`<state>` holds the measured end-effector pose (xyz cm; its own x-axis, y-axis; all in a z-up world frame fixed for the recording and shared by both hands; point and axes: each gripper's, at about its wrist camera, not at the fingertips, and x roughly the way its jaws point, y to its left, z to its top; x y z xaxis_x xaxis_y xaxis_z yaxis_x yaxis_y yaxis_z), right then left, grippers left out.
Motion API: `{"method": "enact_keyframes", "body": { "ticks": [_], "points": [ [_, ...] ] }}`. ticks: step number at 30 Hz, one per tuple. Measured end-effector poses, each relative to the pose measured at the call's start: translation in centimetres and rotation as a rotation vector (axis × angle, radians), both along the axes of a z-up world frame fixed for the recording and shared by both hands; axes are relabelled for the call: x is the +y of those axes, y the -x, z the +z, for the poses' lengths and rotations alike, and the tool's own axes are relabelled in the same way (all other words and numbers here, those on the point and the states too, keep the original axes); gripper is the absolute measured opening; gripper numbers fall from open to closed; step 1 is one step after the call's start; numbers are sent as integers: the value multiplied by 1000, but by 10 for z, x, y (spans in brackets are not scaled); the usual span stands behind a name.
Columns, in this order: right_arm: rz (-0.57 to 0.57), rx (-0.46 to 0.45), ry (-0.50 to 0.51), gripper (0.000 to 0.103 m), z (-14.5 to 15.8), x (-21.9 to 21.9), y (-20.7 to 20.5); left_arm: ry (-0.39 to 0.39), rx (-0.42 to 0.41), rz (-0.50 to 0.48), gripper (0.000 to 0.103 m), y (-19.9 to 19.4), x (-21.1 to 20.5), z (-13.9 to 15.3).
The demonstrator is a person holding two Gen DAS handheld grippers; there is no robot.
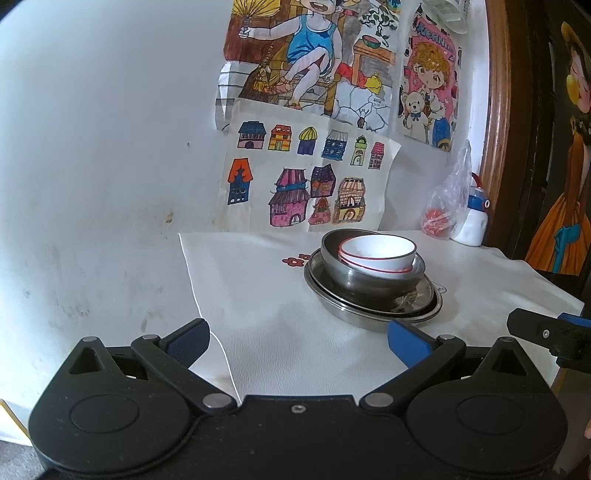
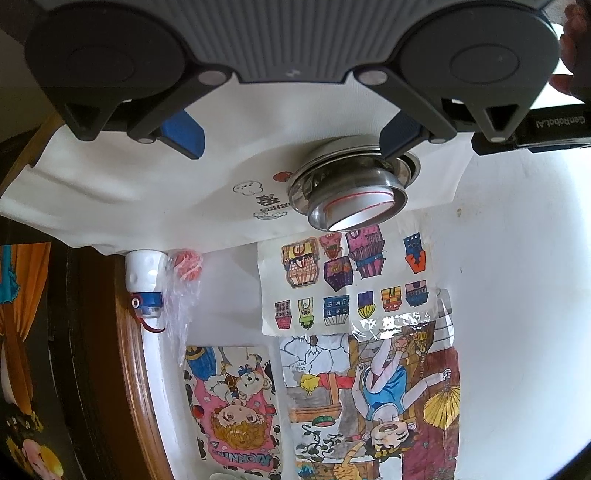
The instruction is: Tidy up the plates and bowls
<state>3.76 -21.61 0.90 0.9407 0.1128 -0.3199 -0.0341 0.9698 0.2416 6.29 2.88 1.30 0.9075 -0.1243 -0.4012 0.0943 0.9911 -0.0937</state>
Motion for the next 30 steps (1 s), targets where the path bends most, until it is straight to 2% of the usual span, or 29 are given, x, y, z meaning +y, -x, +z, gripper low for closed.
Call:
{"method": "enact_keyframes", "body": {
  "ticks": [30],
  "points": [
    [-15,-2,-8,103,0,-3,-2,4,2,0,102,-4,1,1]
  ]
}}
